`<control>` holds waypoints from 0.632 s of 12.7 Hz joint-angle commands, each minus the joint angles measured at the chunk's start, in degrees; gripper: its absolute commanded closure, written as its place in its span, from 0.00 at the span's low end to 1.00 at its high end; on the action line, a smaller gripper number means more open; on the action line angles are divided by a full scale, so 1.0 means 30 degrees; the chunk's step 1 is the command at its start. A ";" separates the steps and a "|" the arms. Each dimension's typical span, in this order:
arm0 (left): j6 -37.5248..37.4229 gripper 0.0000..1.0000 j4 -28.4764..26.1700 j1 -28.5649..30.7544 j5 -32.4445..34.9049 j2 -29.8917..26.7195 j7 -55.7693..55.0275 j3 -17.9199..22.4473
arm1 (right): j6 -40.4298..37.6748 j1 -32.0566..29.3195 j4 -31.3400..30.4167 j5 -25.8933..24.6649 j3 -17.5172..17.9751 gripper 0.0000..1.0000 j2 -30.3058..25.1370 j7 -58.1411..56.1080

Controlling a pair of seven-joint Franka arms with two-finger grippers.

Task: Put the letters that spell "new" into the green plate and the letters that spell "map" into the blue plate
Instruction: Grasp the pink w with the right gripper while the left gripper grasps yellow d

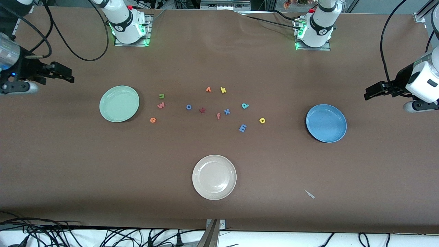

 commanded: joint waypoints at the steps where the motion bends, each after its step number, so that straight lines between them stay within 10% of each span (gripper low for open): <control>1: 0.0189 0.00 0.0457 -0.0319 0.0195 0.1882 0.0228 -0.0033 | -0.0204 0.0258 -0.0369 -0.0054 0.0002 0.00 0.1363 0.0234; 8: 0.4191 0.00 0.0290 -0.5788 -0.2002 0.6046 -0.4773 -0.0033 | 0.8600 0.4441 -0.3238 -0.0258 0.0002 0.00 0.4994 1.1434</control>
